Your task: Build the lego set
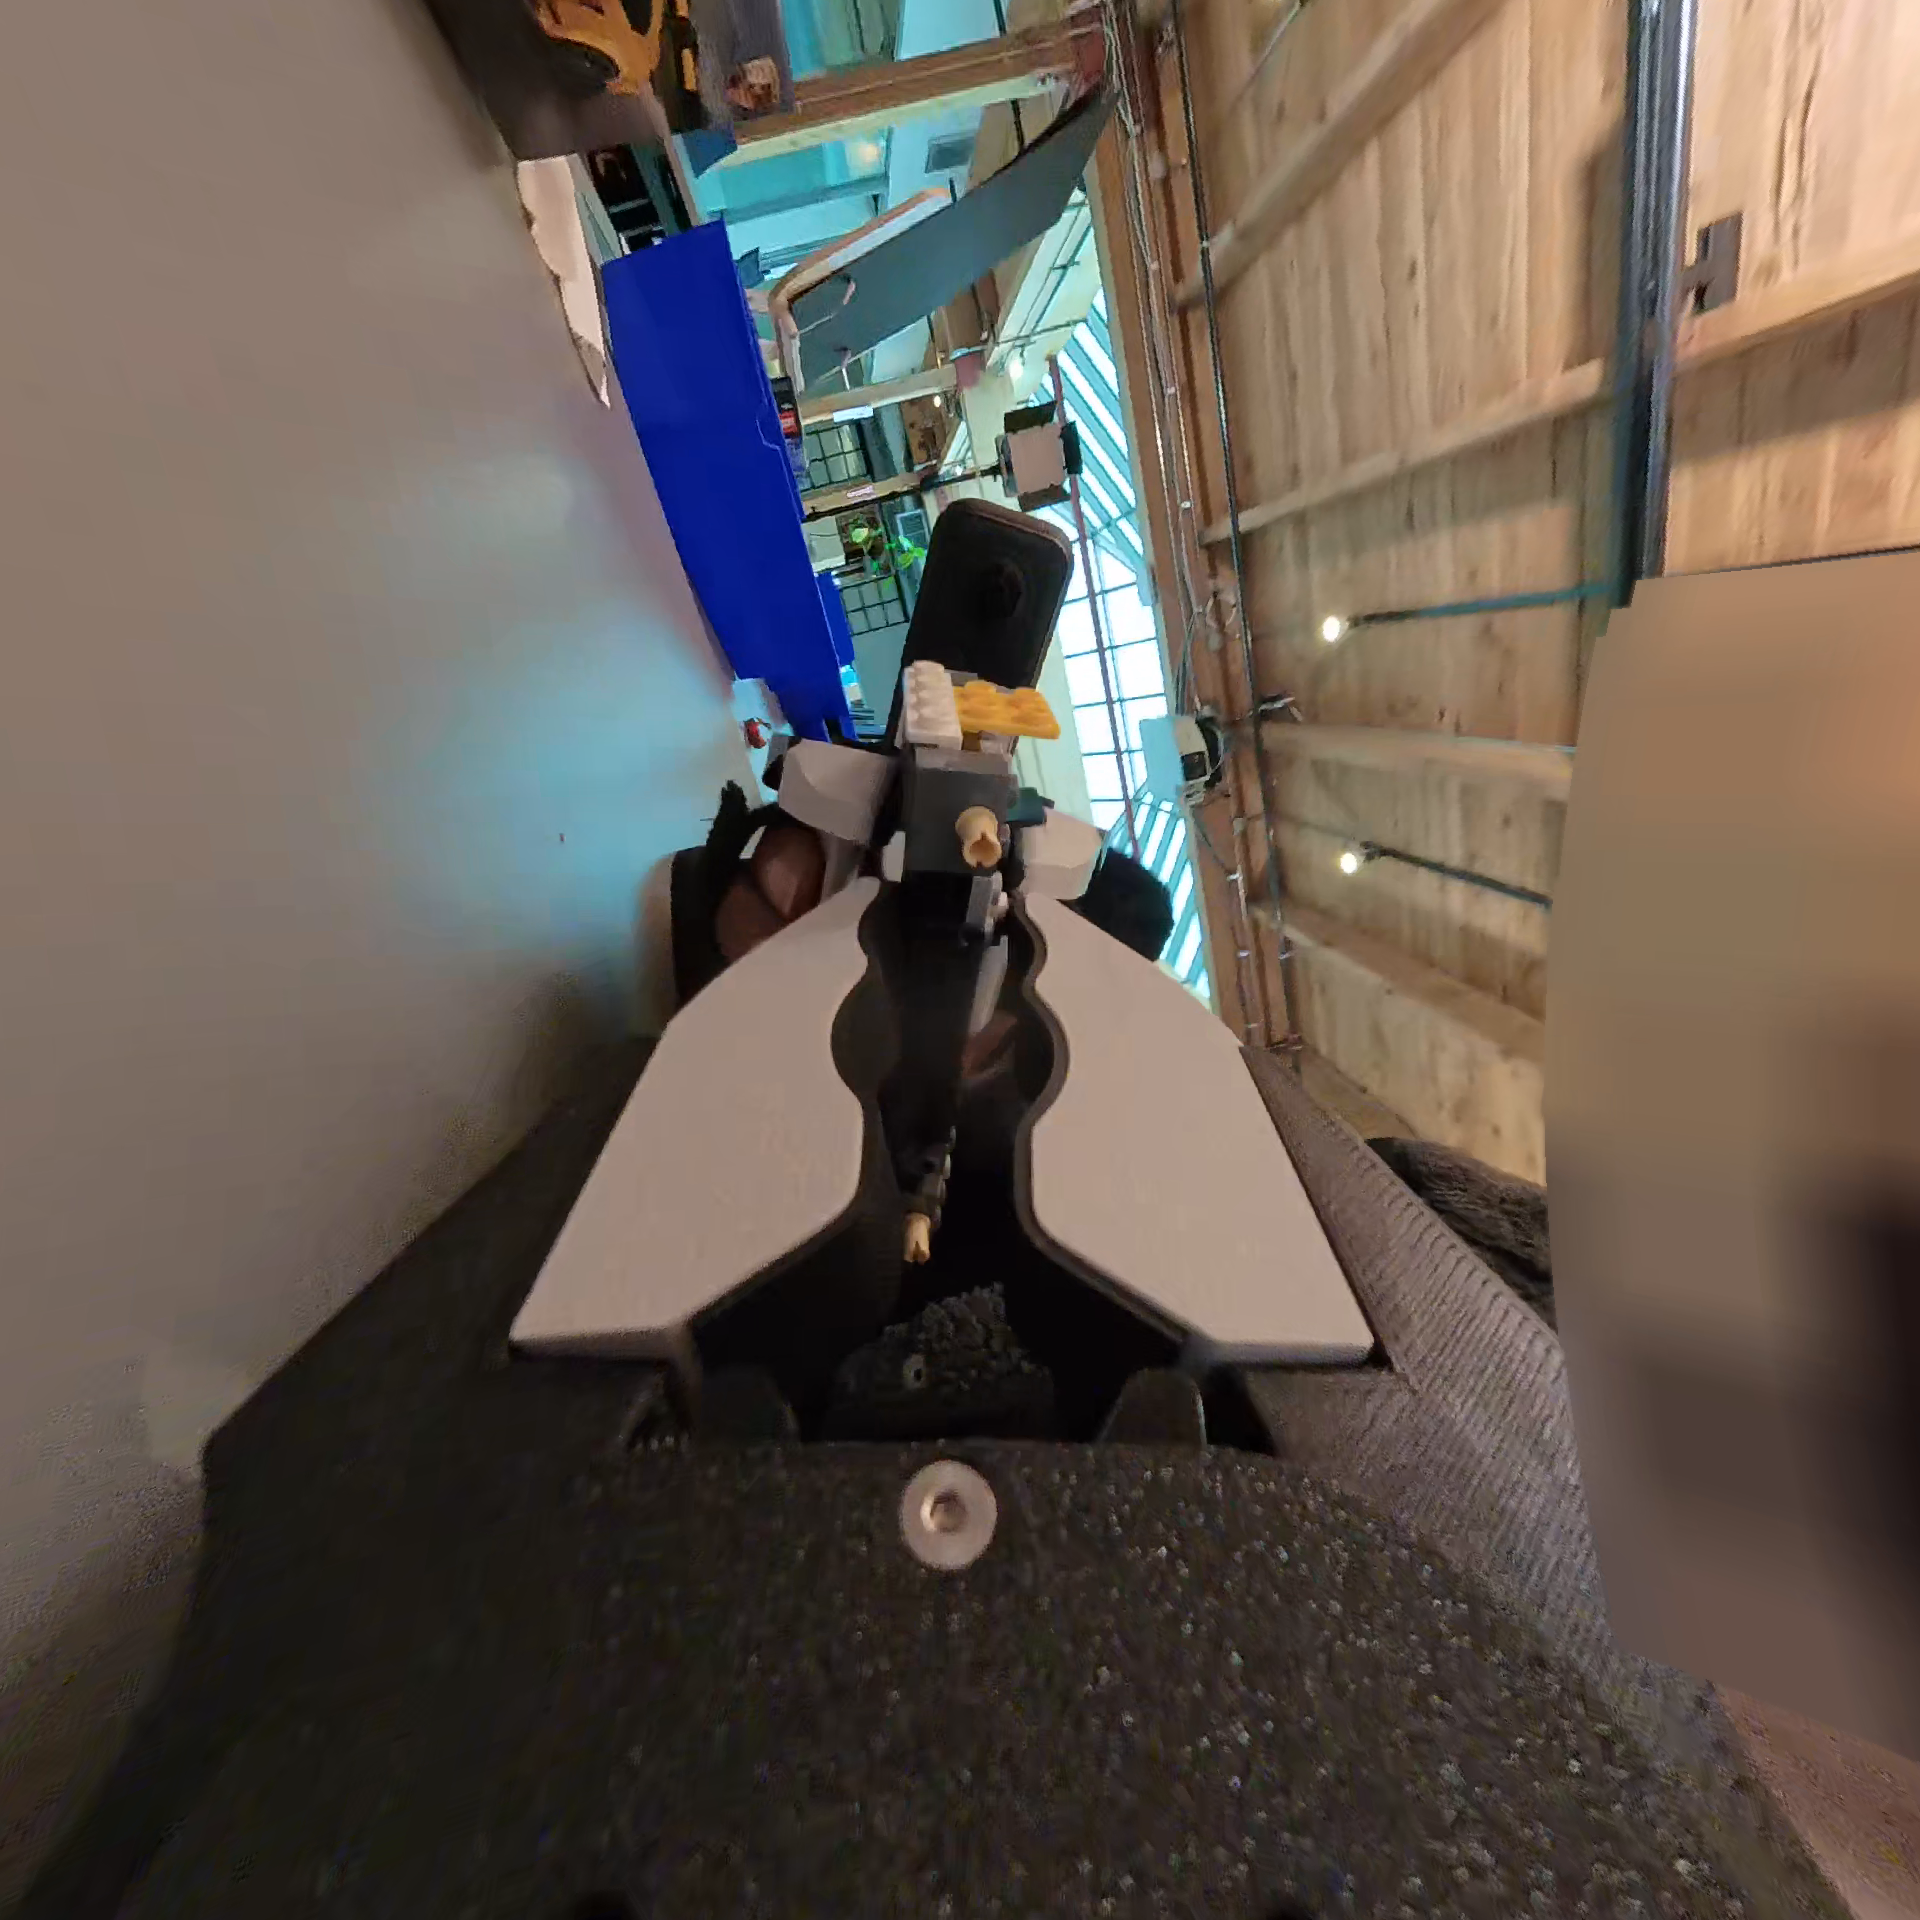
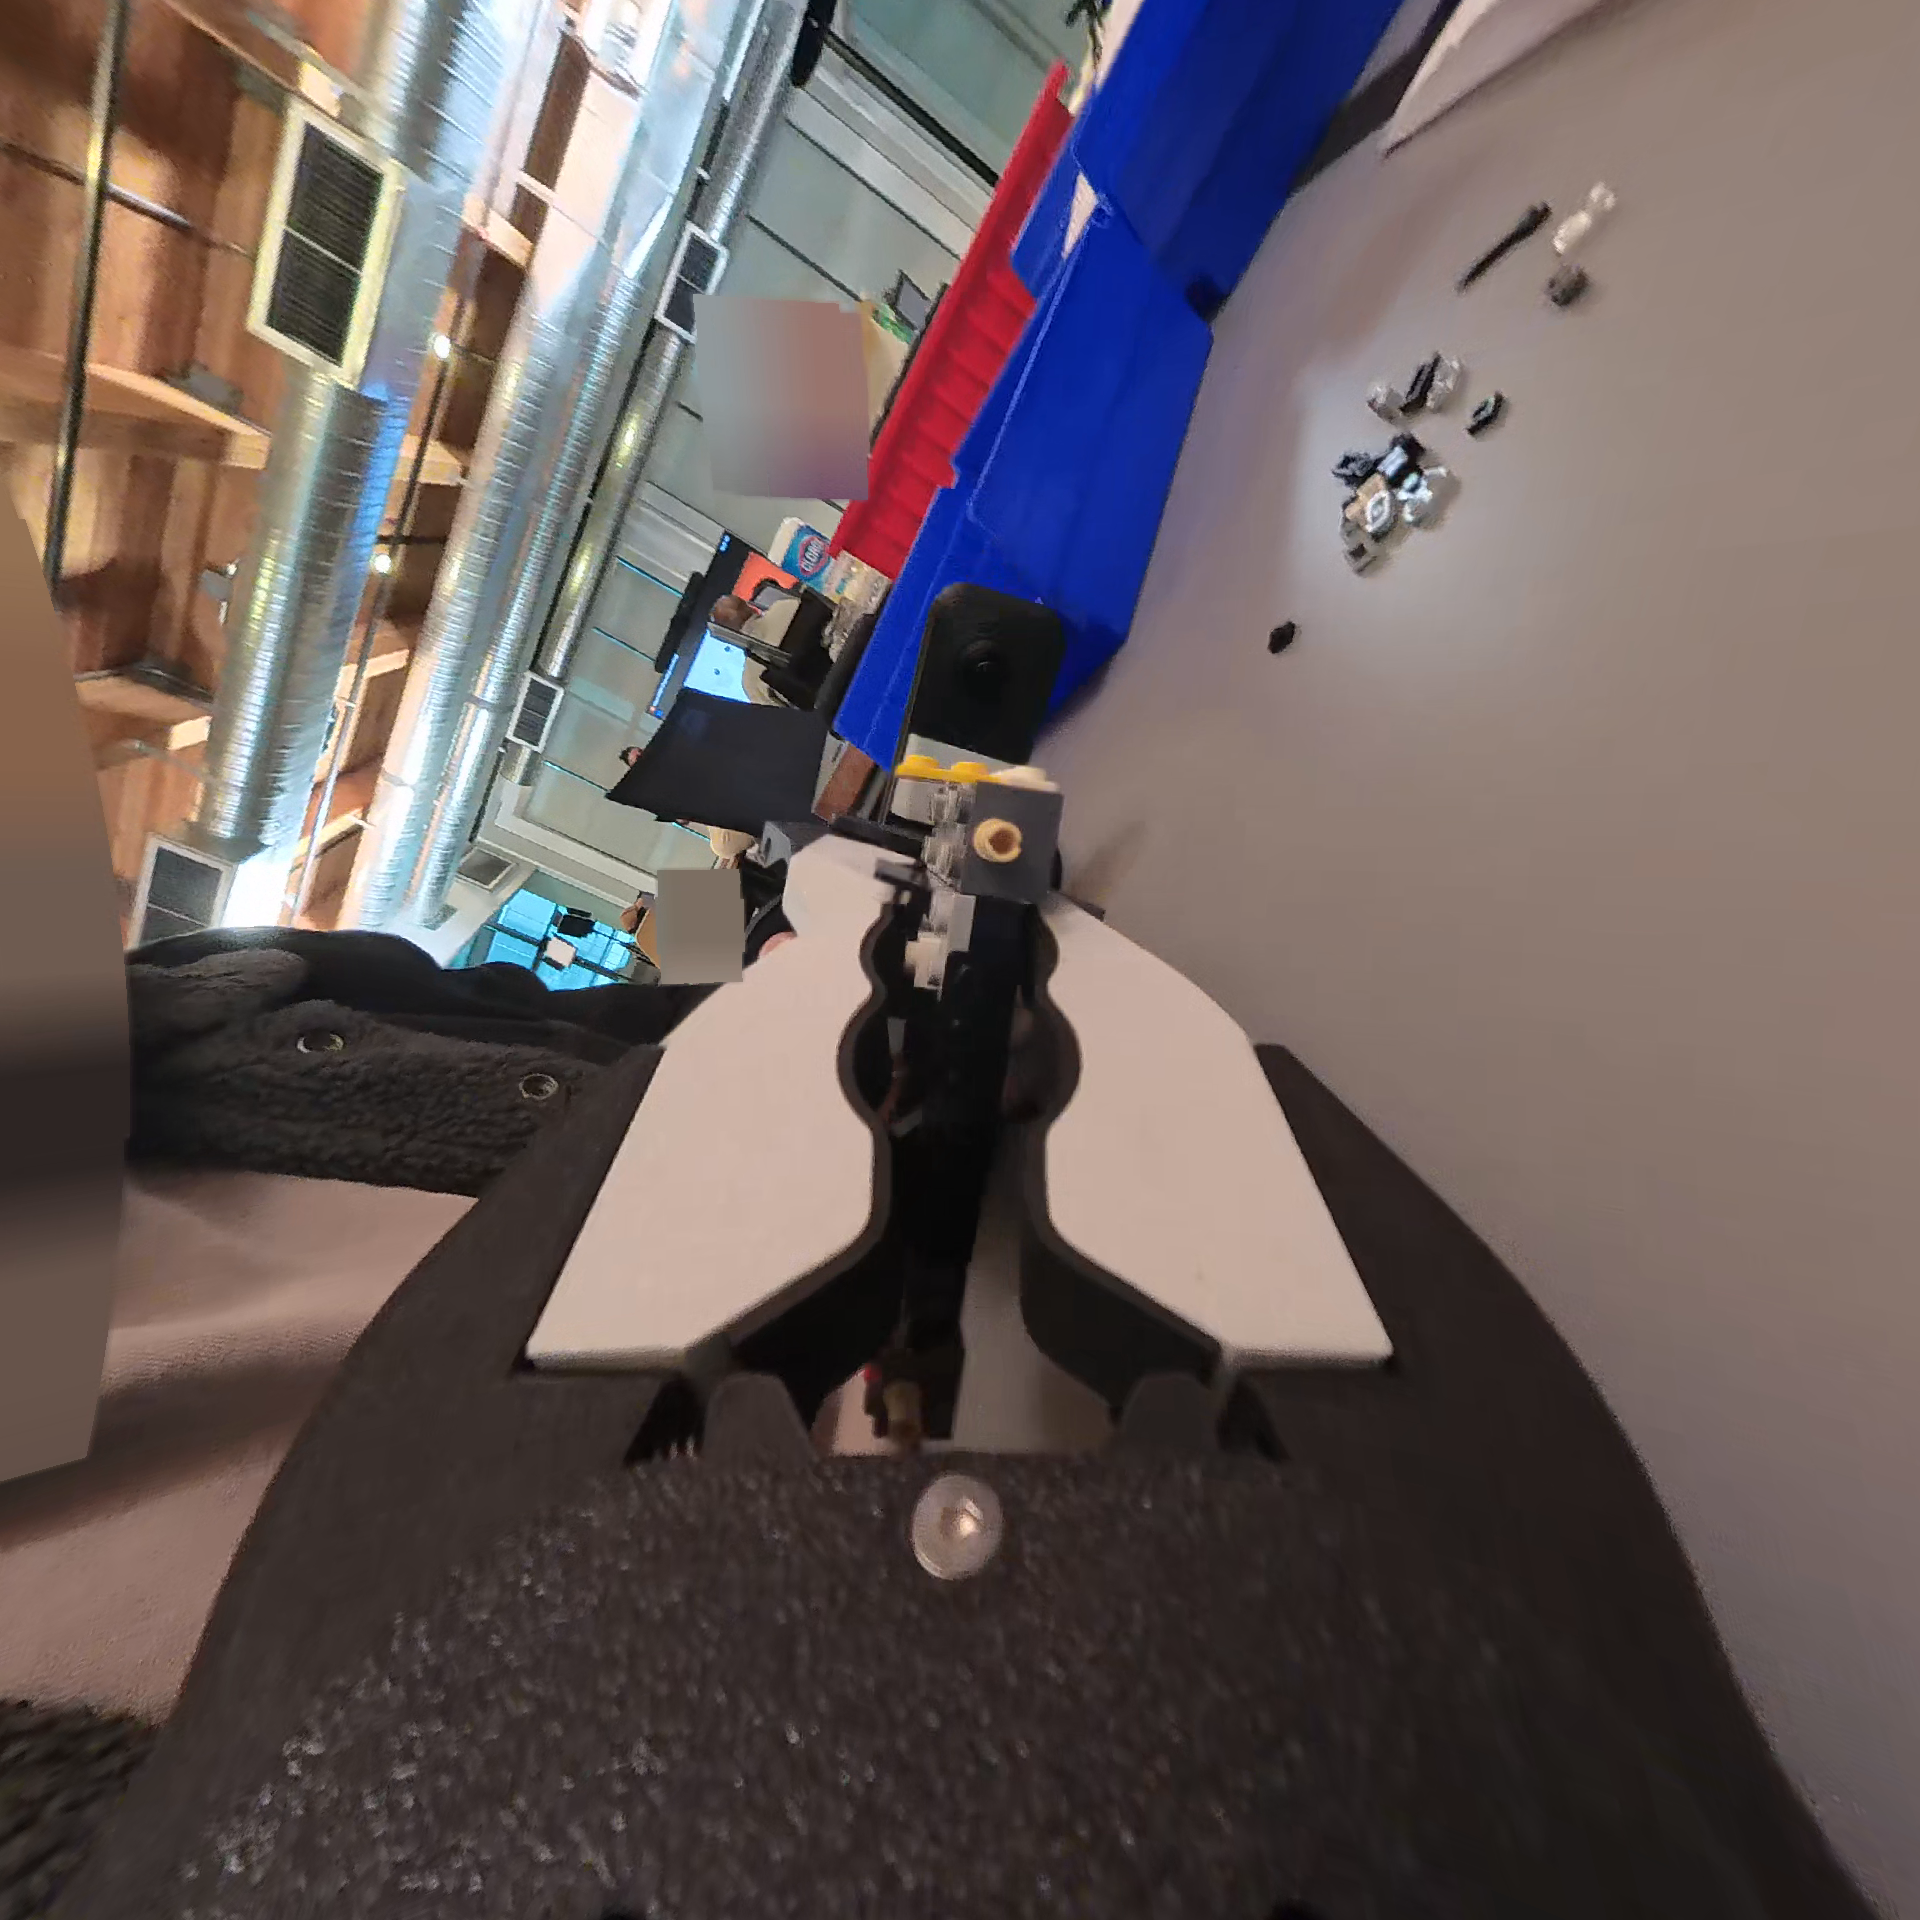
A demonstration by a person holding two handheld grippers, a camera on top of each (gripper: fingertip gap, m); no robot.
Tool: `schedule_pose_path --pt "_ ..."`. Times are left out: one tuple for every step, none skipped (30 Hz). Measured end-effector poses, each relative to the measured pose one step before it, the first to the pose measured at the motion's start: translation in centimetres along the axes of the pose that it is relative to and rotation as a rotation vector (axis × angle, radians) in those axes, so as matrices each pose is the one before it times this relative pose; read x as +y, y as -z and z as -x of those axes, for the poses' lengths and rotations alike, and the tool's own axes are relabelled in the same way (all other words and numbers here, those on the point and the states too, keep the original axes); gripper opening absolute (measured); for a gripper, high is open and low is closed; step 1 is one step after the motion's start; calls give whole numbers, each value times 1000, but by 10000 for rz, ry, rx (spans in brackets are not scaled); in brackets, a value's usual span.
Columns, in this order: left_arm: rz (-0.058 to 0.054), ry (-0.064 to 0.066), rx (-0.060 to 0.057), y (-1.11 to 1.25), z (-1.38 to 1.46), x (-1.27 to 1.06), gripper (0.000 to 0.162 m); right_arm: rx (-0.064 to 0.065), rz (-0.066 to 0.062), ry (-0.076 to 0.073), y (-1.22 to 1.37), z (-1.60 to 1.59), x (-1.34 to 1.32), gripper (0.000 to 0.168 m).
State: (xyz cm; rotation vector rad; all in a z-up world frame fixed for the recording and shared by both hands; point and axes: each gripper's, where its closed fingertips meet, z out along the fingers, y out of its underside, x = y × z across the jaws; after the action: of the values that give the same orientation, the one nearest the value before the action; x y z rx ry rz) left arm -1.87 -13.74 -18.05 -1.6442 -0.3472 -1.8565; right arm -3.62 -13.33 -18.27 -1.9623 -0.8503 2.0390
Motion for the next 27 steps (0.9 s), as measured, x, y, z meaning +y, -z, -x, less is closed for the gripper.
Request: schedule_pose_path --pt "-51 228 67 69 157 -66 19 70 79 -30 41 -264 47 22" --pt "-5 122 17 35 170 -44 19 54 106 -31 5 -198 36 22" --pt "-2 32 -1 -4 133 -53 19 53 86 8 -39 -157 -19 22" --pt "-2 56 1 6 122 -58 19 55 73 23 -77 -134 -20 22" --pt "-12 71 11 24 114 -73 19 54 87 -3 -69 -147 -20 23" --pt "-12 92 40 36 80 -78 18 6 81 -4 -51 -96 -25 23" --pt "1 82 24 34 87 -59 18 1 86 -20 -20 -92 -1 24" --pt "-39 42 30 43 56 -91 19 -30 50 -26 -4 -49 -44 25" --pt "-41 53 26 70 70 -110 19 -43 64 -7 7 15 -40 29" --pt "-28 63 48 67 38 -111 19 35 105 30 48 -33 -9 31" --pt "-21 43 38 52 16 -88 19 63 67 75 84 -53 -64 32" --pt "-12 -11 -12 31 41 -66 19 123 16 50 119 -154 -141 33" --pt "-15 -43 -31 30 35 -60 19 76 -67 16 177 -100 -270 33" --pt "-32 -39 -34 42 51 -71 19 82 -71 -12 177 -118 -281 33" --pt "-11 -68 -45 32 49 -37 19 122 -32 47 127 -117 -212 32" --pt "0 -131 -87 15 71 -14 19 142 29 76 34 -99 -80 31" --pt "-5 -144 -54 2 -3 -14 19 98 92 40 -57 -58 69 31" --pt "31 -102 -14 -25 -63 27 19 40 82 -8 -104 -20 117 30" --pt "66 -120 -41 -26 -24 101 19 1 19 -26 -103 -3 86 29" --pt "101 -163 -36 -43 -57 158 19 7 28 -19 -88 -39 104 28" --pt "91 -160 -25 -50 -75 140 19 -76 16 -7 -48 75 69 28" --pt "65 -149 -40 -11 -41 94 19 -93 12 -26 -2 125 46 28" --pt "48 -152 -46 4 -12 54 19 -57 40 45 6 144 75 26" --pt "87 -183 -48 -14 -42 104 19 5 49 82 23 89 78 25" --pt "93 -243 -36 -29 -117 106 19 -18 47 101 42 143 43 25" --pt "95 -294 -42 -55 -148 87 18 -28 28 71 61 164 -12 25" --pt "107 -321 -70 -36 -132 76 18 5 42 110 46 147 7 25"
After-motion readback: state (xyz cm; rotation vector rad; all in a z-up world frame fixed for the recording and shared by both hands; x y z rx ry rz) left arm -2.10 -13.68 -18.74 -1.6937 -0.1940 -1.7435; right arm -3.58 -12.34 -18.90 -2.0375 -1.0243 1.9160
